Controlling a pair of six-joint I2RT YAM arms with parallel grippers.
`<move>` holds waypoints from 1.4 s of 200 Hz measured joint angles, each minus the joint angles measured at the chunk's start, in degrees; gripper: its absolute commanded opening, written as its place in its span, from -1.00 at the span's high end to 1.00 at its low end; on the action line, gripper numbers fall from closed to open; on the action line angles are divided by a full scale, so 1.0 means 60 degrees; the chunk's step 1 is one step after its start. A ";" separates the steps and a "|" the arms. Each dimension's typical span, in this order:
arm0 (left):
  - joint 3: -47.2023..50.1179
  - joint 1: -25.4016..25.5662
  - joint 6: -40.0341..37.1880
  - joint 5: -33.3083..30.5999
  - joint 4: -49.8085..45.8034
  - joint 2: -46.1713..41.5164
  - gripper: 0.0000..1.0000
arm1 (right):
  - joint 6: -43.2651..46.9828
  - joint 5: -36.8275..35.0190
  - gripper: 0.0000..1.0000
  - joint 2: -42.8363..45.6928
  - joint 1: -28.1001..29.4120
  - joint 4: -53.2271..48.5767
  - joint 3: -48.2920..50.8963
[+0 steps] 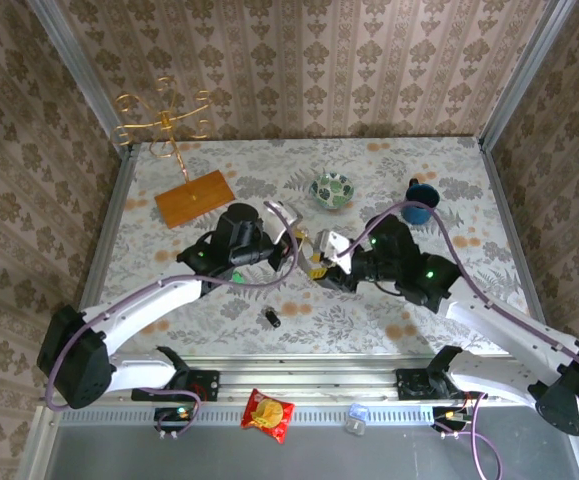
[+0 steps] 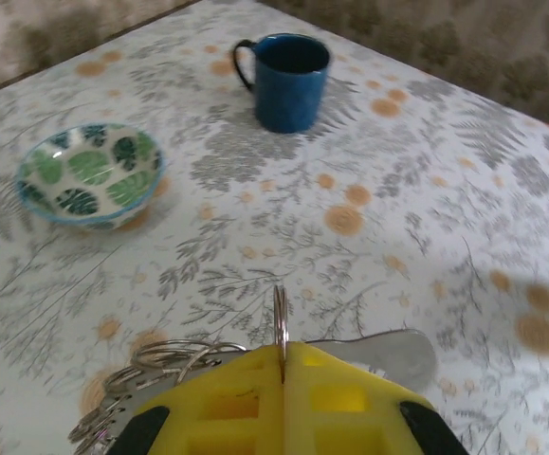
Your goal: Put the keys on the keyring
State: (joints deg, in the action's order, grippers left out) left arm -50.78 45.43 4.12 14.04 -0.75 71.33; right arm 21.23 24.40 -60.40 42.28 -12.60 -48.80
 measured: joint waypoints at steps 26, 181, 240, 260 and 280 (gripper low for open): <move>-0.0710 0.0233 0.1851 -0.0980 -0.1293 0.0011 1.00 | -0.0648 -0.0346 0.51 -0.0364 0.0528 0.1483 0.1049; -0.4248 -0.0357 0.9788 0.0117 -0.7125 0.1803 1.00 | -0.0656 -0.3340 0.64 -0.2364 0.0885 0.8113 0.2681; -0.4273 -0.0466 1.1074 0.0554 -0.7745 0.1810 1.00 | 0.0095 -0.4076 0.58 -0.2823 0.1129 0.8641 0.2911; -0.4277 -0.0474 1.1398 0.0699 -0.7788 0.1810 1.00 | 0.0262 -0.4113 0.58 -0.2987 0.1224 0.8903 0.3122; -0.4277 -0.0474 1.1657 0.0838 -0.7781 0.1810 1.00 | 0.0339 -0.4200 0.59 -0.3096 0.1253 0.9085 0.3217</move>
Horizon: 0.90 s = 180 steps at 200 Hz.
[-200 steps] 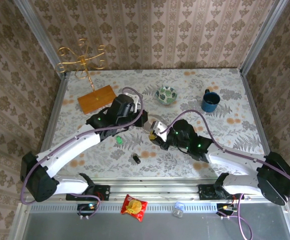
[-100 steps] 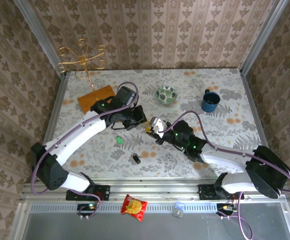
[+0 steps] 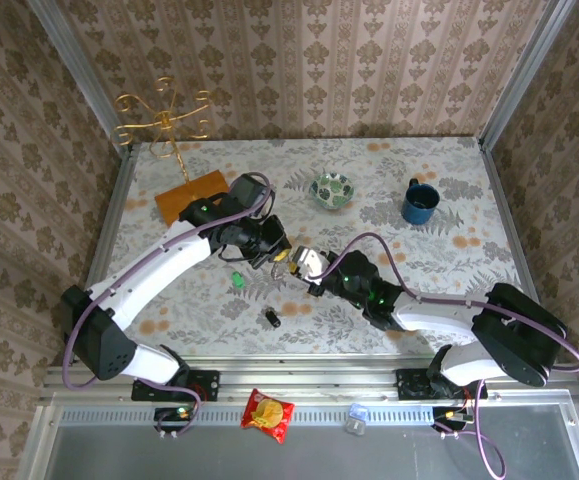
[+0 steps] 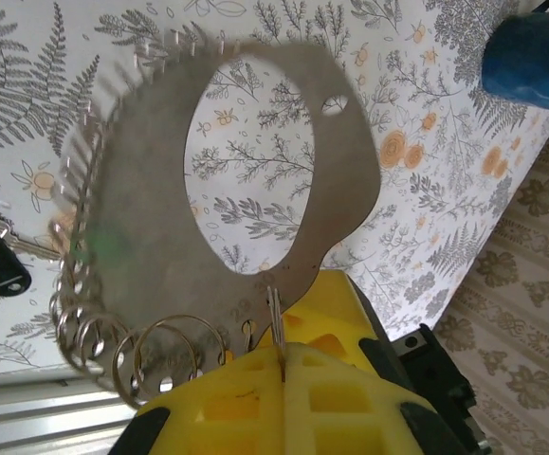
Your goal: Put the keys on the keyring
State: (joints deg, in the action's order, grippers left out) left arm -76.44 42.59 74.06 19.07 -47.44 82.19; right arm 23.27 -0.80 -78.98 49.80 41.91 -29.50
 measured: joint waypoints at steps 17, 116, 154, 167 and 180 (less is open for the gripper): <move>0.0000 0.0000 0.0175 0.0098 -0.0004 0.0000 1.00 | 0.0062 -0.0106 0.59 -0.0011 -0.0004 0.0270 0.0007; 0.0000 -0.0062 0.0495 0.0401 -0.0095 0.0000 1.00 | 0.0109 -0.0127 0.58 -0.0011 0.0000 0.0965 0.0124; 0.0004 -0.0062 0.0616 0.0514 -0.0095 0.0000 1.00 | 0.0109 -0.0117 0.60 -0.0299 0.0000 0.1228 0.0124; 0.0004 -0.0062 0.0678 0.0561 -0.0091 0.0000 1.00 | 0.0109 -0.0117 0.62 -0.0375 0.0000 0.1282 0.0124; 0.0007 -0.0062 0.0736 0.0597 -0.0091 0.0000 1.00 | 0.0106 -0.0113 0.63 -0.0415 0.0000 0.1315 0.0124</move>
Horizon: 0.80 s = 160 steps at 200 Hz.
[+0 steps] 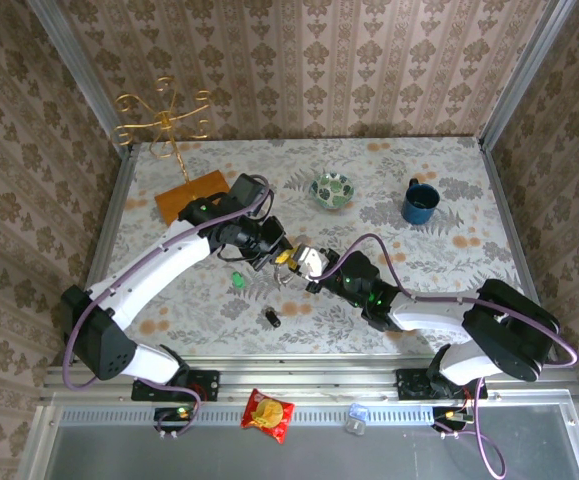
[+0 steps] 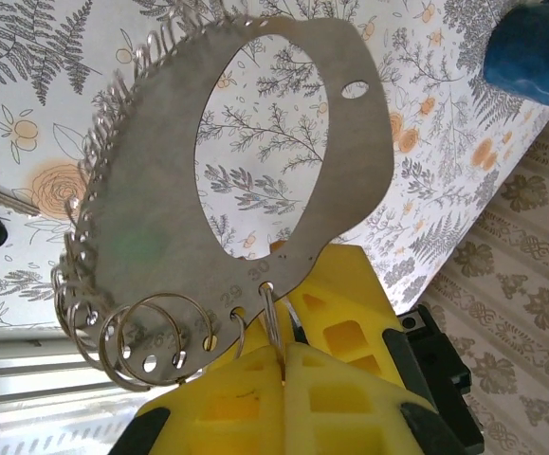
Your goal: Put the keys on the keyring
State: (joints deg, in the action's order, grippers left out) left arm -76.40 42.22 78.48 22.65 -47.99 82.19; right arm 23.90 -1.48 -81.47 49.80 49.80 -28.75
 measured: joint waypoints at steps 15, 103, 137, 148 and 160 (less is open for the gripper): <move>0.0007 0.0000 0.0036 0.0022 0.0000 0.0000 1.00 | 0.0000 -0.0004 0.59 -0.0004 0.0000 0.0055 0.0000; 0.0219 -0.0018 0.0328 0.0091 0.0255 -0.0004 1.00 | -0.0022 0.0186 1.00 -0.0004 0.0018 0.0193 0.0000; 0.0565 -0.0062 0.0364 0.0073 0.0627 -0.0211 0.37 | -0.0007 0.0251 1.00 -0.0004 0.0015 0.0157 0.0000; 0.0707 -0.0113 0.0229 -0.0080 0.0769 -0.0386 0.19 | -0.0007 0.0280 1.00 0.0036 0.0015 0.0055 0.0000; 0.0754 -0.0262 -0.0251 -0.0459 0.0874 -0.0641 0.03 | -0.0011 0.0313 1.00 0.0211 -0.0015 -0.0248 0.0000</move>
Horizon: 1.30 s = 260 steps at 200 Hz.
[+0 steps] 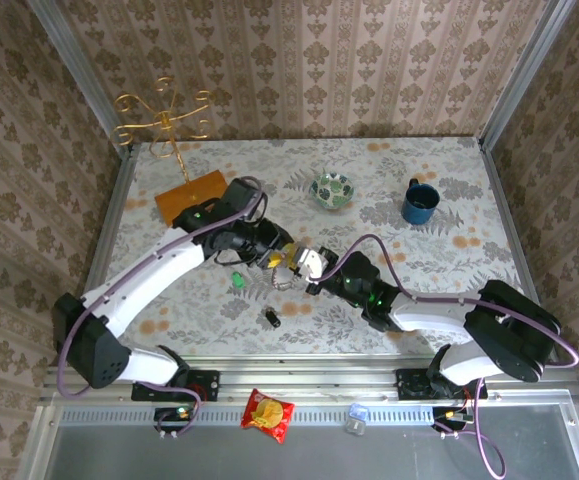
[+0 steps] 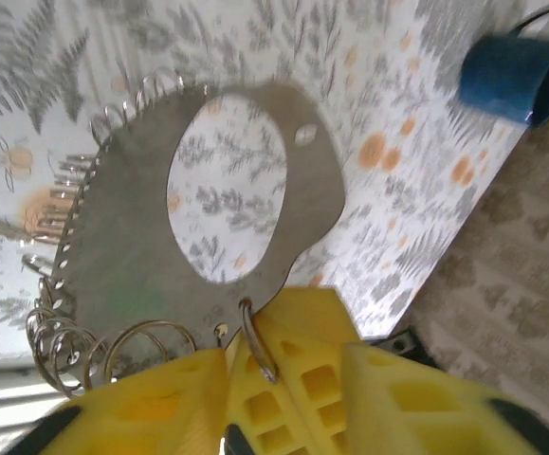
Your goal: Put the keys on the keyring
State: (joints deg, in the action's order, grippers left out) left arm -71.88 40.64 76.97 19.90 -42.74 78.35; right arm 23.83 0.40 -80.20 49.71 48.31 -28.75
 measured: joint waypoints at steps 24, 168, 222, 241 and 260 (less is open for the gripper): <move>-0.0018 -0.0499 -0.1843 -0.0962 0.0601 -0.0557 -0.24 | -0.0004 0.0204 1.00 0.0667 -0.0160 -0.0867 -0.0004; 0.5690 -0.0703 -1.7817 0.1395 0.8211 -0.2969 0.16 | 0.0838 0.3450 1.00 0.2062 -0.1384 -0.7486 -0.2368; 0.5661 -0.0572 -1.9547 0.2834 0.8153 -0.2408 0.24 | 0.1191 0.3512 1.00 0.2040 -0.1384 -0.8145 -0.2772; 0.5654 -0.0572 -1.9842 0.3118 0.8021 -0.2211 0.24 | 0.1260 0.3512 1.00 0.1971 -0.1384 -0.8295 -0.2845; 0.5617 -0.0572 -1.9992 0.3293 0.8003 -0.2124 0.30 | 0.1315 0.3501 1.00 0.1920 -0.1362 -0.8408 -0.2878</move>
State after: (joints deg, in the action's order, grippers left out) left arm -38.17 37.21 -42.98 39.66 5.28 65.60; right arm 31.73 21.41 -68.69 41.54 -2.13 -46.02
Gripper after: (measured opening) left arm 0.371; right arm 0.063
